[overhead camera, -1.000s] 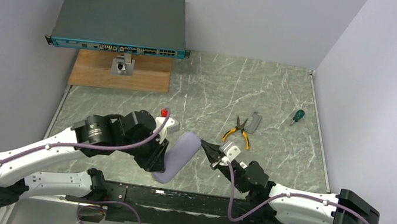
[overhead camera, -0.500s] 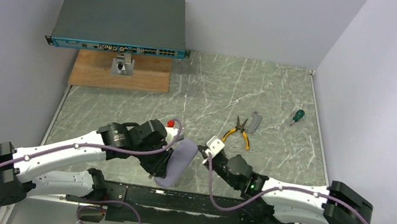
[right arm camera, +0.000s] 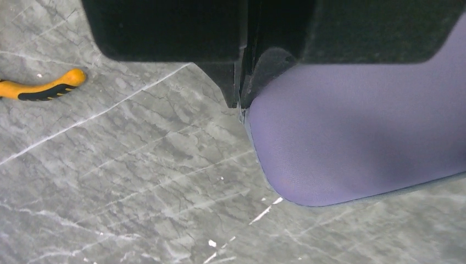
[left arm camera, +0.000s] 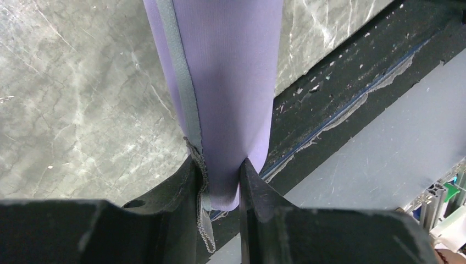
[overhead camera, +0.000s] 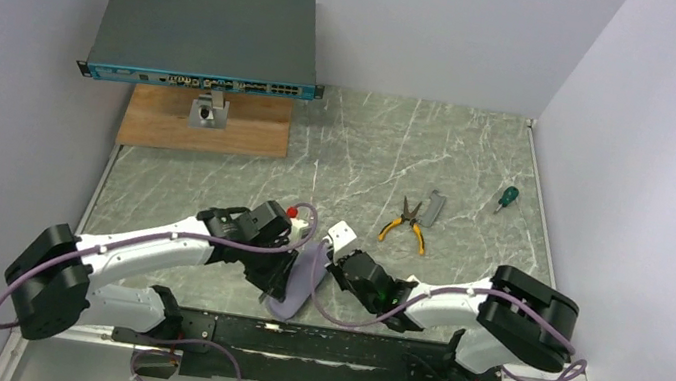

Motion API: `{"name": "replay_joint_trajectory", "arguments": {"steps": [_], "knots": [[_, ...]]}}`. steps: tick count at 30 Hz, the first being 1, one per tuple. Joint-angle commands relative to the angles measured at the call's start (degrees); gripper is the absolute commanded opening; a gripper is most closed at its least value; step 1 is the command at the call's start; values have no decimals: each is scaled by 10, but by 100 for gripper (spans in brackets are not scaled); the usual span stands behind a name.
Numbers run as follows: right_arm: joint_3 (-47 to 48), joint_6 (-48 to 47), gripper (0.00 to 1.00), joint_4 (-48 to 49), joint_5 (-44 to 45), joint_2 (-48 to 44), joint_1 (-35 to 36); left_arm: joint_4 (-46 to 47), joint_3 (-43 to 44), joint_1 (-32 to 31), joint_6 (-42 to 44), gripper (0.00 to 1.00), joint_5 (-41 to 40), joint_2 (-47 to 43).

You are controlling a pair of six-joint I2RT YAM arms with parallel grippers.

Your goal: Open the umbrella

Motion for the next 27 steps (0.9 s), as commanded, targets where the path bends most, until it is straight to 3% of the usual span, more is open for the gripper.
{"name": "replay_joint_trajectory", "arguments": {"steps": [1, 2, 5, 7, 10, 15, 20, 27], "knots": [[52, 49, 0, -45, 67, 35, -11, -16, 28, 9, -8, 6, -25, 49], [56, 54, 0, -53, 68, 41, -12, -19, 33, 9, -9, 14, -31, 55], [60, 70, 0, -67, 68, 49, -15, -21, 43, 9, -19, 54, -45, 51], [67, 94, 0, -101, 77, 54, -25, -34, 50, 9, -26, 76, -66, 37], [76, 122, 0, -146, 86, 56, -36, -63, 60, 9, -46, 86, -99, 14], [80, 173, 0, -202, 91, 48, -38, -79, 42, -15, -134, 70, -128, -60], [83, 197, 0, -239, 80, 40, -41, -15, 0, -112, -249, 49, -163, -127], [74, 205, 0, -253, 52, -3, -41, 118, -68, -172, -342, 33, -197, -84]]}}
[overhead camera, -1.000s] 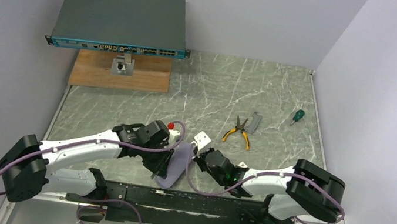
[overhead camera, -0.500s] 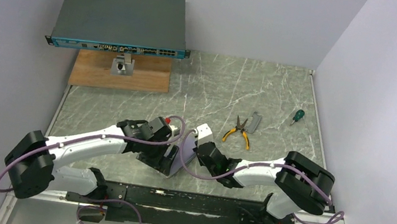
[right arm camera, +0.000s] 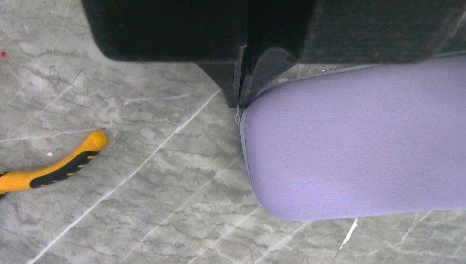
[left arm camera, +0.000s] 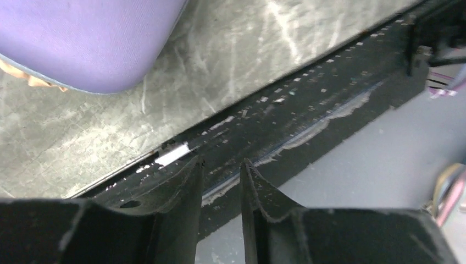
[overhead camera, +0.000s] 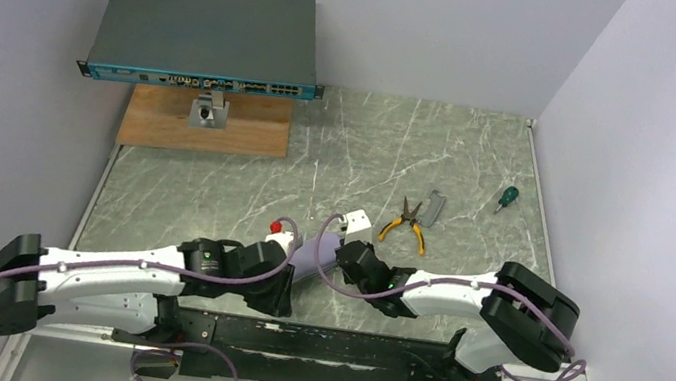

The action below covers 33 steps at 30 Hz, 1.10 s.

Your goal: Open the umbrella

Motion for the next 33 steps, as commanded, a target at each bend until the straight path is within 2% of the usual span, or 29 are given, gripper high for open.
{"name": "replay_joint_trajectory", "arguments": {"steps": [1, 7, 14, 20, 24, 27, 33], "knots": [[-7, 16, 0, -54, -19, -41, -4, 106, -34, -13, -85, 33, -40, 44], [-2, 15, 0, -73, -76, -43, 2, 117, 9, 17, -43, 35, -68, 142], [-9, 35, 0, -73, -119, -31, 38, 169, -5, 126, 31, 34, -16, 187], [5, 47, 0, -64, -141, -17, 73, 127, 40, 194, 113, 34, -24, 226], [0, 52, 0, -7, -178, -11, 89, 135, 61, 233, 157, 35, 1, 257], [-7, 57, 0, 23, -206, -4, 91, 109, 86, 232, 168, 39, 15, 265], [-9, 54, 0, 33, -203, 15, 92, 65, 61, 184, 107, 52, -1, 167]]}}
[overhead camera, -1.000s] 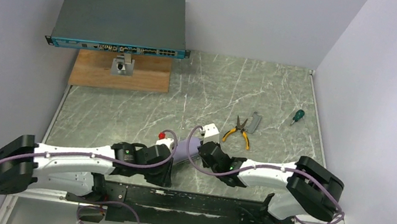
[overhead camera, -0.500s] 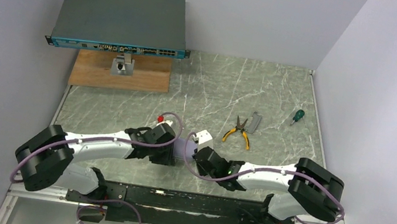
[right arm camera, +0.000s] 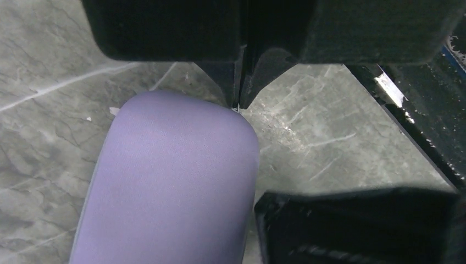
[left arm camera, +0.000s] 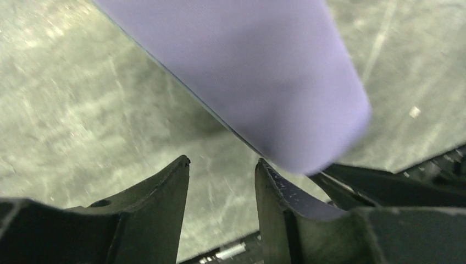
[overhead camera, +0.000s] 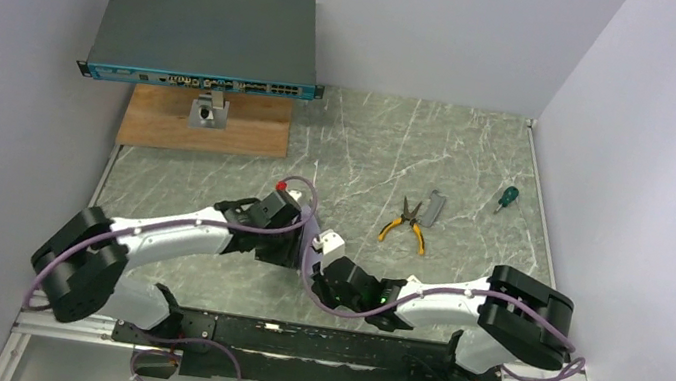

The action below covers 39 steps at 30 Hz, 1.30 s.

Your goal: Open the umbrella

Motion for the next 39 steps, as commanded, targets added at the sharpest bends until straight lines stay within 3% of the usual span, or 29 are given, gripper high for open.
{"name": "replay_joint_trajectory", "arguments": {"steps": [1, 6, 9, 14, 17, 22, 26, 29, 32, 39], "knots": [[-6, 9, 0, 15, -25, 21, 4, -35, -12, -37, -49, 54, -4, -93], [3, 9, 0, 27, -31, 37, 5, 22, -87, -58, -146, 79, -6, -203], [5, 12, 0, 33, -33, 42, 4, 116, -162, -58, -198, 89, -37, -266], [-1, 19, 0, 45, -37, 43, 5, 254, -237, -58, -257, 90, -70, -297], [-8, 26, 0, 56, -41, 42, 5, 331, -270, -48, -282, 88, -84, -287], [-17, 32, 0, 75, -48, 41, 5, 543, -344, -30, -339, 84, -84, -233], [-16, 33, 0, 78, -52, 40, 4, 563, -349, -28, -393, 81, -100, -168], [-18, 35, 0, 80, -50, 39, 4, 653, -370, -28, -429, 76, -103, -106], [-18, 31, 0, 80, -50, 44, 5, 741, -370, -26, -443, 67, -88, -32], [-31, 29, 0, 86, -44, 36, 5, 916, -363, -24, -472, 35, -45, 116]]}}
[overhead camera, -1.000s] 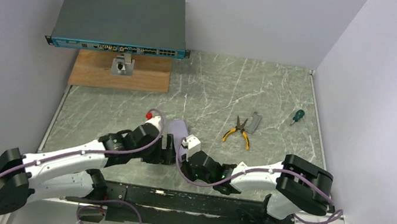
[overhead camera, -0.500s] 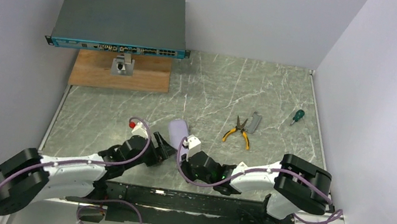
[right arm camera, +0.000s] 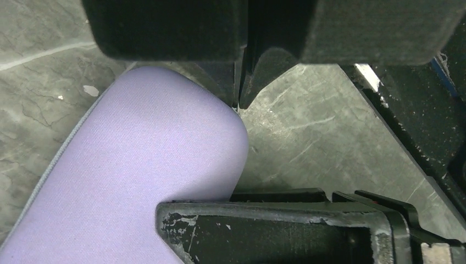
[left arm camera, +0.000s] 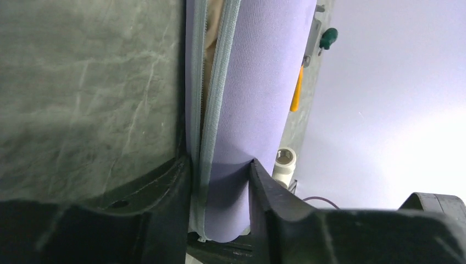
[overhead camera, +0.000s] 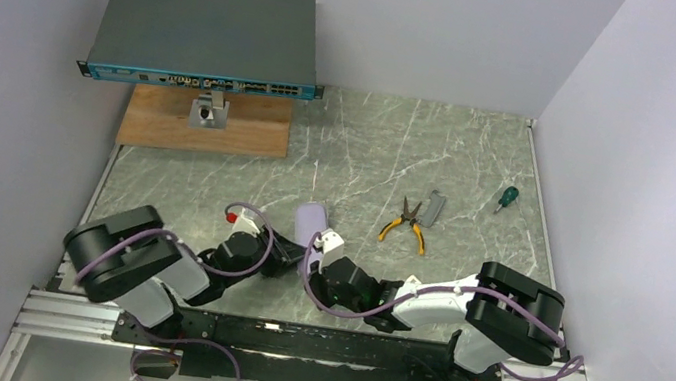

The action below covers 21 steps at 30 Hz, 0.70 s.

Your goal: Open the umbrella

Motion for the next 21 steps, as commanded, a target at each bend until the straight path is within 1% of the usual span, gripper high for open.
{"name": "replay_joint_trajectory", "arguments": {"steps": [1, 3, 6, 9, 12, 14, 16, 18, 19, 20, 21], "knots": [[-18, 3, 0, -4, -20, 2, 6, 167, -6, 0, -37, 28, 24, 88], [-18, 3, 0, -5, -21, 2, 6, 225, -11, 0, -41, 16, 28, 124], [-19, -1, 0, -5, -23, 1, 6, 269, -15, 1, -52, 1, 33, 158], [-19, -1, 0, -6, -22, -5, 6, 266, -23, 1, -51, 0, 34, 150], [-16, -4, 0, -16, -18, -14, 6, 206, -25, 0, -37, 0, 35, 98], [-13, -9, 0, -27, -15, -23, 7, 126, -18, 1, -20, 0, 34, 28], [-11, -12, 0, -36, -7, -32, 6, -37, 15, 4, 16, 0, 31, -59], [-12, -17, 0, -43, -2, -37, 6, -242, 71, 4, 67, 0, 11, -143], [-13, -19, 0, -43, -1, -40, 7, -323, 103, 4, 96, 0, 0, -173], [-15, -21, 0, -43, 0, -42, 6, -378, 125, 4, 123, 0, -9, -198], [-15, -23, 0, -41, 1, -43, 6, -406, 137, 5, 140, 0, -12, -215]]}}
